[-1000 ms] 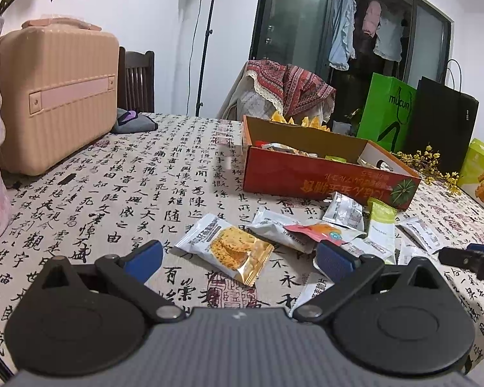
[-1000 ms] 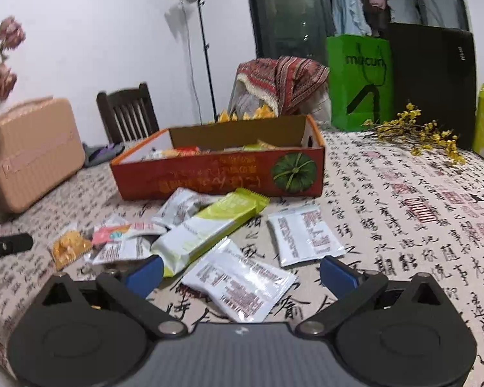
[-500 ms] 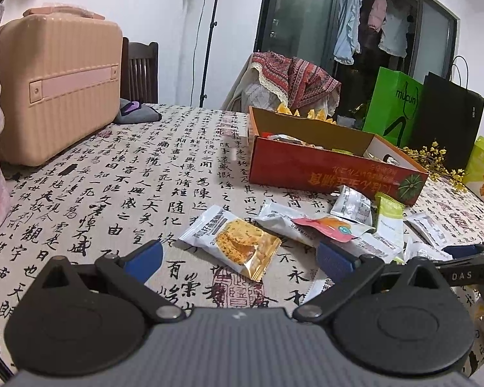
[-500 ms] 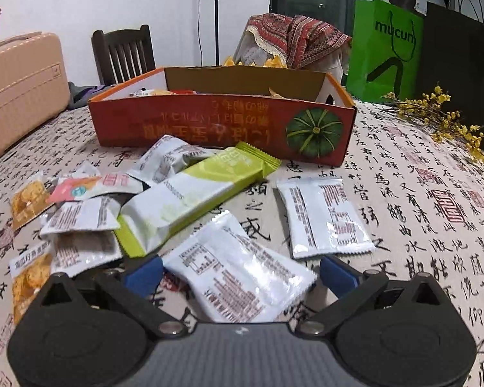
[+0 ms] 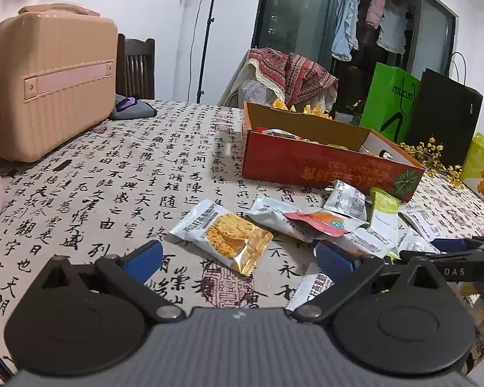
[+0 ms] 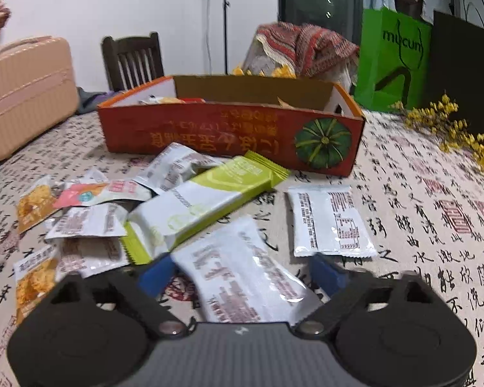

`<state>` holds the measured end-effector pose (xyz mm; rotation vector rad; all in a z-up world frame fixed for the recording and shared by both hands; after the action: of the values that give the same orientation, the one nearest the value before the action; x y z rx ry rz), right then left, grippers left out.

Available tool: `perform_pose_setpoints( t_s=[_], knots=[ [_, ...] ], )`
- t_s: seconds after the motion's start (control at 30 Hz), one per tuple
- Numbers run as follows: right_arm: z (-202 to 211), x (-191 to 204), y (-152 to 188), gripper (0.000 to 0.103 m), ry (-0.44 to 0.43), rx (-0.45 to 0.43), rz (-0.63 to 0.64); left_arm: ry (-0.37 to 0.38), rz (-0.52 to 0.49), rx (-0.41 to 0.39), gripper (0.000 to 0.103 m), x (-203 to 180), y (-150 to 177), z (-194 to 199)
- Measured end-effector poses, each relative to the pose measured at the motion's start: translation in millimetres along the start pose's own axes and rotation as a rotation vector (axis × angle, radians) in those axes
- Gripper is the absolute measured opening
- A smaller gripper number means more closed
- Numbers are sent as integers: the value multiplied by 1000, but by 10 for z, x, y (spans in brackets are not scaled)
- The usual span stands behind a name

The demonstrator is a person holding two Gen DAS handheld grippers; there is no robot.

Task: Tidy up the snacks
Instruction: 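Grasp a white packet with the right gripper while the left gripper grasps a cracker biscuit packet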

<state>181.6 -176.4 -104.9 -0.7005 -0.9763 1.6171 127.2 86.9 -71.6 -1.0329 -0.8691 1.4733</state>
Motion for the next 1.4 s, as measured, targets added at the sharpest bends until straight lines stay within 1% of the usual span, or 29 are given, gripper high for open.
perform_pose_setpoints(
  t_s=[0.03,0.1,0.13,0.2,0.3,0.47,0.63,0.83,1.03,1.3,1.4],
  knots=[
    [20,11,3,75,-2,-7,3,-4,5,0,103,17,1,1],
    [58,24,7,63,-6,-21,5,-12,13,4,103,41,0,4],
    [71,20,7,60,-4,-26,3,-15,14,4,103,46,-2,9],
    [94,17,10,51,-7,-33,0,-16,14,2,103,52,-6,26],
    [123,15,17,47,-3,-43,-4,-17,12,0,103,44,-17,40],
    [201,-30,27,45,4,-63,-38,-18,4,-1,103,14,-25,52],
    [378,-120,-20,45,22,-120,-65,-21,-4,2,103,-16,-27,36],
    [546,-264,-94,45,56,-181,-88,-25,-11,26,103,-55,2,-40],
    [607,-405,-73,45,85,-202,-125,-60,1,60,103,-19,-4,-179],
    [605,-453,-39,45,88,-199,-143,-101,-39,84,103,-33,-64,-431],
    [600,-464,-35,45,91,-198,-146,-136,-72,124,103,-26,-64,-603]
  ],
)
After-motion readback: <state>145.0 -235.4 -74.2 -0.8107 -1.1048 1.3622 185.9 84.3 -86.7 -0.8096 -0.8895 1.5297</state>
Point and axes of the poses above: each gripper's, at about its wrist camera, not at the fingertips, and z roughly against the way its jaws point, x to its left, y to its underside, the point moved 6 cm from there along -z, roughly the way its jaws point, and after that the axes turned 10 degrees about -x, right-handed, at the moved point
